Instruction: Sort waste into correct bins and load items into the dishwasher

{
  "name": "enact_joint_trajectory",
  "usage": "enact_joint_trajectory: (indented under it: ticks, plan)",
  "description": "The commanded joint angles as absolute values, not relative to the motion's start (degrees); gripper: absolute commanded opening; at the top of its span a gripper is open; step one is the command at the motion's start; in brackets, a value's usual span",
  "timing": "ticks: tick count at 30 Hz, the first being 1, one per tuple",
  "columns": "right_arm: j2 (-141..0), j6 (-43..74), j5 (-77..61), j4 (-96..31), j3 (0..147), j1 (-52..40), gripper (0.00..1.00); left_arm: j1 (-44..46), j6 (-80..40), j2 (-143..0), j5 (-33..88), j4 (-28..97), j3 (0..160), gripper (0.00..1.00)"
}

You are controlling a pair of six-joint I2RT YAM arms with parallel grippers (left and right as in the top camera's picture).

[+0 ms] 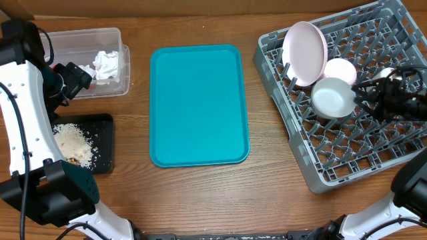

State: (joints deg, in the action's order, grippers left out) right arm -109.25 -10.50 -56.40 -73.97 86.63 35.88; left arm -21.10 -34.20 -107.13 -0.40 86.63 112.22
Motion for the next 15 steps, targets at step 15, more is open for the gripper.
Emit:
enact_joint_trajectory:
  ticks: [15]
  plan:
    - [-98.72, -4.67, -45.30, -72.16, 89.76, 33.91, 0.36, -20.97, -34.76, -107.59, -0.21, 86.67, 112.66, 1.00]
